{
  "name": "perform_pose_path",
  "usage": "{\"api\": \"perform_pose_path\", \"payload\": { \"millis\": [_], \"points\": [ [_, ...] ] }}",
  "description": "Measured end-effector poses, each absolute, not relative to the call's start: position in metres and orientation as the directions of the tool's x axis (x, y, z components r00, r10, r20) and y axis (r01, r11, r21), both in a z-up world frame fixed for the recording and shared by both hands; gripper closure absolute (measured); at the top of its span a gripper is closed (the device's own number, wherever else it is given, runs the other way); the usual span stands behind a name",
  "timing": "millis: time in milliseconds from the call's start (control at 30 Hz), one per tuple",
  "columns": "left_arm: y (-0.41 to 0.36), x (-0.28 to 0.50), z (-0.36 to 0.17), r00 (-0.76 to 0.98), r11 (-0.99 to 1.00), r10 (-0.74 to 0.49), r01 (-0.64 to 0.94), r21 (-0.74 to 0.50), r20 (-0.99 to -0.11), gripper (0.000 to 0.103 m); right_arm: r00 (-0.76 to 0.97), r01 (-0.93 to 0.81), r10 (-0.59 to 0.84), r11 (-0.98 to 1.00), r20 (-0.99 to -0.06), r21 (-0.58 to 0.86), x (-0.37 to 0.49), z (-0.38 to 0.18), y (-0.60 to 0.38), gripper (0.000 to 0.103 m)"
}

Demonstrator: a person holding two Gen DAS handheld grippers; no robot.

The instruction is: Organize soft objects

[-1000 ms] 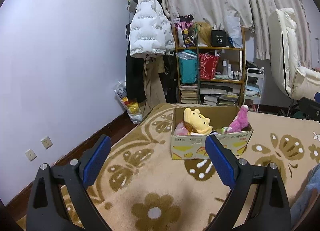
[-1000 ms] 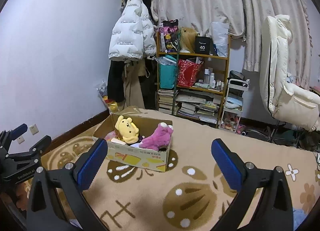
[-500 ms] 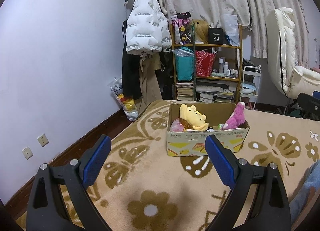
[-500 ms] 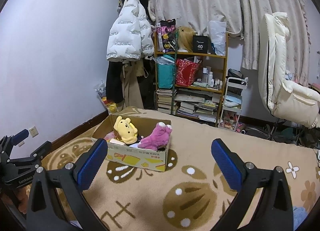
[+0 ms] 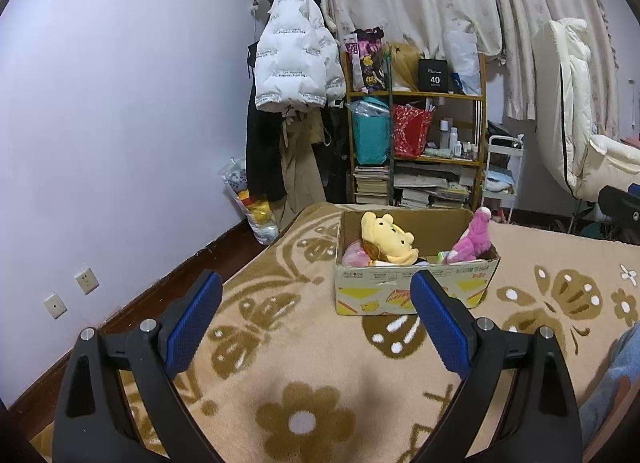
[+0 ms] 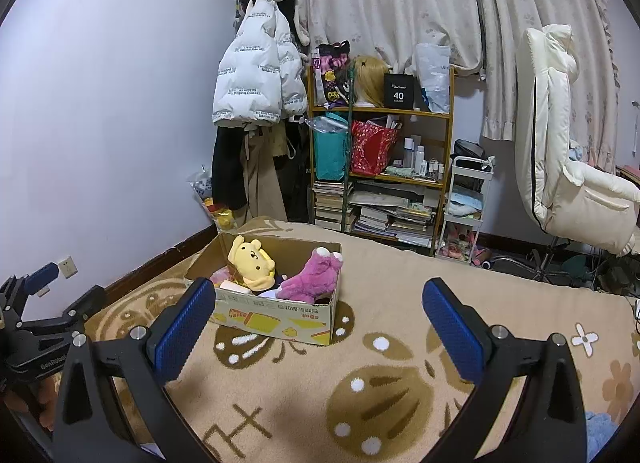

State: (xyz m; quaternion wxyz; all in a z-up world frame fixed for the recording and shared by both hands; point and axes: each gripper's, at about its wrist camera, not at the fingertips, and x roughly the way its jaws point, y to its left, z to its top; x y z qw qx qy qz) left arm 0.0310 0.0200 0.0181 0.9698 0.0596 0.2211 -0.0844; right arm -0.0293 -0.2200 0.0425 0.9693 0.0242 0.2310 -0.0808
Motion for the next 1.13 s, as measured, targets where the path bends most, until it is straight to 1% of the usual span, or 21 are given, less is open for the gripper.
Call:
{"api": "perform_pose_path", "payload": {
  "millis": [567, 667, 1133],
  "points": [
    [0.0183, 0.0295, 0.0193, 0.883, 0.978, -0.135, 0.191, 0.082, -0.449, 0.009, 0.883, 0.170, -0.148, 0.985, -0.446, 0.011, -0.0285, 0.0432, -0.2172, 0.000],
    [0.0189, 0.0321, 0.0187, 0.876, 0.977, -0.150, 0.202, 0.068, -0.458, 0.009, 0.882, 0.173, -0.150, 0.985, -0.448, 0.011, -0.0279, 0.0436, -0.2159, 0.000],
    [0.0234, 0.0327, 0.0184, 0.878, 0.978, -0.149, 0.199, 0.064, -0.454, 0.009, 0.883, 0.175, -0.151, 0.985, -0.445, 0.013, -0.0277, 0.0442, -0.2141, 0.000]
  ]
}}
